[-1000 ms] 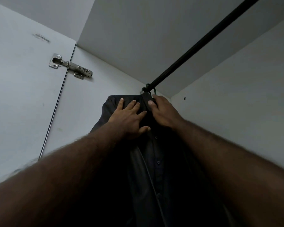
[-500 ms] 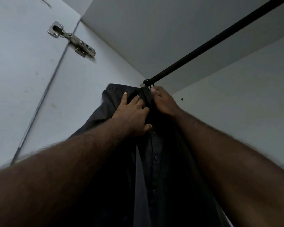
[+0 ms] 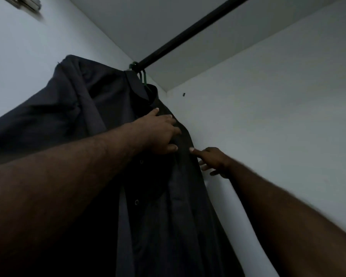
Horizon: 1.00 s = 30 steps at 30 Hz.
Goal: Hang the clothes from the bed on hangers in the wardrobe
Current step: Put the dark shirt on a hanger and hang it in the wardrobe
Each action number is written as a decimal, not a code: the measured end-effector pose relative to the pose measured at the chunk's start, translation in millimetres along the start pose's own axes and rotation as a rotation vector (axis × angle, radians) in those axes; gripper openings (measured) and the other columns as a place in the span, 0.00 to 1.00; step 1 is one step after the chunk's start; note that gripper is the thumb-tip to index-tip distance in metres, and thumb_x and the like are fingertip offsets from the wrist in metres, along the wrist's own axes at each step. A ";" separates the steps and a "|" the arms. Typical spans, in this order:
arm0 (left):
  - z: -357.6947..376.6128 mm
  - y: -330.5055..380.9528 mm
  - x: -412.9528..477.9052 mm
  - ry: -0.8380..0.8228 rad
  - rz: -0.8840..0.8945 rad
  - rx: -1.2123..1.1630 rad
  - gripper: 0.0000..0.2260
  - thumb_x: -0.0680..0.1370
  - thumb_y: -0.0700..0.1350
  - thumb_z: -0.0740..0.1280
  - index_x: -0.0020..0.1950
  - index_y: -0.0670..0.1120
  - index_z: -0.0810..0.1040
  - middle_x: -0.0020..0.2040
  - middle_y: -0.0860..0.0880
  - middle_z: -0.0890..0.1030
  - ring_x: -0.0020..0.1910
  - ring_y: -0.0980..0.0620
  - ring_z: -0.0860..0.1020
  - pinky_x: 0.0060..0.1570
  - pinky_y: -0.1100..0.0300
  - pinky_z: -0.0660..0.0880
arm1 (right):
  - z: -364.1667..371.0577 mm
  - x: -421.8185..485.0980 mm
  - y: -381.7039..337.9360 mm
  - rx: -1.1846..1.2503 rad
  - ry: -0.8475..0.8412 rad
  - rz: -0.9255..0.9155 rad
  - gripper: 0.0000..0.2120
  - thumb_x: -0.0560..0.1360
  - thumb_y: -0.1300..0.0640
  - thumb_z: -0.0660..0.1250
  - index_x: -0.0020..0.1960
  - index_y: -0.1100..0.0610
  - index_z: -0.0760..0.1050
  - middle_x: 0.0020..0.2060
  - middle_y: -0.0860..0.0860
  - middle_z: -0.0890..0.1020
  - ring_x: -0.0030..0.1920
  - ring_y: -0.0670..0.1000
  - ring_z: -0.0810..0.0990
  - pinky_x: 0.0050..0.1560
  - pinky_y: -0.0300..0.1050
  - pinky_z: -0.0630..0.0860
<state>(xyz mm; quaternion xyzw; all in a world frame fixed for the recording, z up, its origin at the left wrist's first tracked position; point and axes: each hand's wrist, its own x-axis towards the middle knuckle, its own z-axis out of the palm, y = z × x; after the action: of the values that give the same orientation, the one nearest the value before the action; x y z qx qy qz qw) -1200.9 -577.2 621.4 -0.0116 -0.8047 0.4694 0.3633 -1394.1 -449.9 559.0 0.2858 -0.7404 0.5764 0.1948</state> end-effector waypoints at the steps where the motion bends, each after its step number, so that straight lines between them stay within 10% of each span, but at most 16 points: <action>1: 4.2 5.6 2.4 -0.011 0.009 -0.003 0.27 0.80 0.61 0.57 0.77 0.52 0.60 0.78 0.47 0.60 0.78 0.48 0.53 0.75 0.39 0.48 | 4.9 0.0 2.9 0.028 -0.015 -0.019 0.29 0.74 0.36 0.67 0.61 0.60 0.75 0.57 0.57 0.79 0.51 0.56 0.80 0.52 0.54 0.77; 12: 51.1 31.4 1.1 -0.118 0.082 0.019 0.27 0.80 0.63 0.55 0.76 0.52 0.64 0.75 0.47 0.65 0.77 0.48 0.56 0.75 0.40 0.47 | -9.9 -0.3 30.6 0.249 0.071 -0.051 0.13 0.74 0.53 0.73 0.46 0.64 0.79 0.42 0.56 0.82 0.41 0.53 0.79 0.38 0.44 0.76; 18: 57.7 30.7 -3.4 -0.185 0.062 0.015 0.27 0.79 0.65 0.53 0.74 0.52 0.67 0.75 0.47 0.65 0.77 0.48 0.56 0.74 0.39 0.46 | -60.5 -1.4 19.4 -0.196 0.446 -0.282 0.14 0.75 0.48 0.72 0.42 0.59 0.78 0.42 0.56 0.82 0.45 0.54 0.79 0.44 0.44 0.72; 30: 50.7 66.4 11.3 -0.335 -0.052 -0.113 0.36 0.77 0.70 0.40 0.76 0.53 0.66 0.78 0.43 0.58 0.78 0.46 0.53 0.74 0.38 0.38 | -113.8 -44.8 -42.0 -0.672 0.370 -0.300 0.12 0.78 0.51 0.68 0.50 0.61 0.77 0.52 0.59 0.79 0.55 0.59 0.77 0.51 0.47 0.71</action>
<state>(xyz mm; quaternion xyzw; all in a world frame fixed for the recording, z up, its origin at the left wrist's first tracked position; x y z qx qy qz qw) -1260.8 -573.9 562.3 0.0670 -0.8789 0.4096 0.2351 -1337.4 -338.4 592.0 0.2027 -0.7900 0.3096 0.4888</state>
